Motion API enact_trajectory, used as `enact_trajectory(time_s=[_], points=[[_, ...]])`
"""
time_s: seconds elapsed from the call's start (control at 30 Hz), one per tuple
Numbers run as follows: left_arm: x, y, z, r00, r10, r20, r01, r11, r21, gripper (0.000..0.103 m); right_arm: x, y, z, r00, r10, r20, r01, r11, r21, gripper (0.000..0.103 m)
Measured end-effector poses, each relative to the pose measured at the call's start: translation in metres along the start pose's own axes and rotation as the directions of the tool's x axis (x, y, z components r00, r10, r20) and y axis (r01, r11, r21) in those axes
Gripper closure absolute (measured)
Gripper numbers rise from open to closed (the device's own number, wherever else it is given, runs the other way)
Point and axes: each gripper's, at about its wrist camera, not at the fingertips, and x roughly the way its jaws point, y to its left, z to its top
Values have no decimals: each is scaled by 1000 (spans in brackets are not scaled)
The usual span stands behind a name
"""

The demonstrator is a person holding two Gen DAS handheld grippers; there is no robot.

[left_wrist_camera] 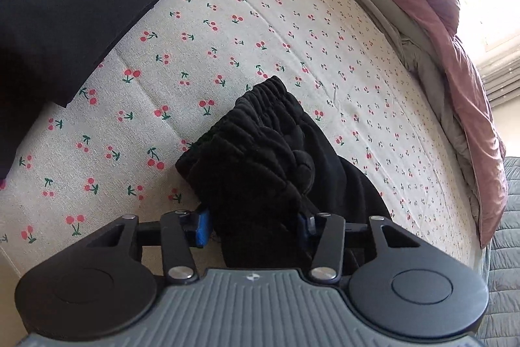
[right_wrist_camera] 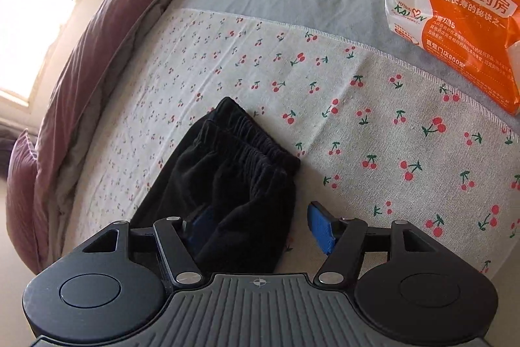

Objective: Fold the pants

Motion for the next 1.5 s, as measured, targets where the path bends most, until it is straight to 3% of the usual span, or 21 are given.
enact_trajectory(time_s=[0.1,0.17,0.2,0.3,0.43,0.57,0.67,0.8,0.93,1.0,1.07,1.17,1.23,1.27,1.3,1.37,1.5], points=[[-15,8,-5,999,-49,0,49,999,20,81,8,9,4,999,-37,-14,36,999,-20,38],[-21,14,-13,997,-76,4,76,996,43,83,18,14,1,997,-72,-24,71,996,-48,61],[-23,17,-16,996,-85,4,84,994,65,83,22,12,-3,997,-74,-34,72,996,-48,88],[-27,24,-30,991,-131,-1,129,974,184,85,13,-2,-15,1000,2,8,-1,999,-46,91],[-24,55,-37,982,-187,-42,191,961,202,85,9,-43,-22,991,133,-3,-133,990,37,94],[-21,88,-42,972,-231,-48,234,970,60,85,15,-71,-25,976,218,0,-217,972,93,94],[-27,93,-48,967,-252,-21,253,966,52,82,16,-72,-27,975,221,7,-221,974,46,94],[-37,101,-48,965,-259,46,261,965,-32,57,17,-73,-26,974,225,2,-224,970,92,89],[-40,98,-41,951,-300,73,306,947,-94,47,12,-51,-31,989,144,16,-144,989,-23,82],[-41,91,-38,945,-315,85,323,940,-108,24,8,-42,-32,993,115,17,-114,992,-48,73],[-39,81,-35,951,-294,93,303,947,-104,19,6,-33,-33,995,98,22,-96,993,-74,61],[-23,67,-30,968,-248,37,251,959,-131,19,7,-26,-37,998,60,27,-56,992,-114,60],[-13,53,-28,989,-147,12,148,982,-114,29,8,-23,-40,999,43,33,-38,990,-139,64],[-10,47,-28,997,-80,7,80,993,-91,62,7,-22,-41,999,34,36,-28,988,-154,70],[-7,43,-28,999,-49,-5,48,996,-76,86,7,-21,-42,999,32,29,-27,986,-167,88],[-11,39,-32,1000,-25,10,26,999,-47,99,-1,-20,-44,998,45,36,-38,985,-168,95],[-33,44,-34,995,-88,42,89,996,-10,100,-28,-20,-39,986,148,73,-136,980,-143,101]])
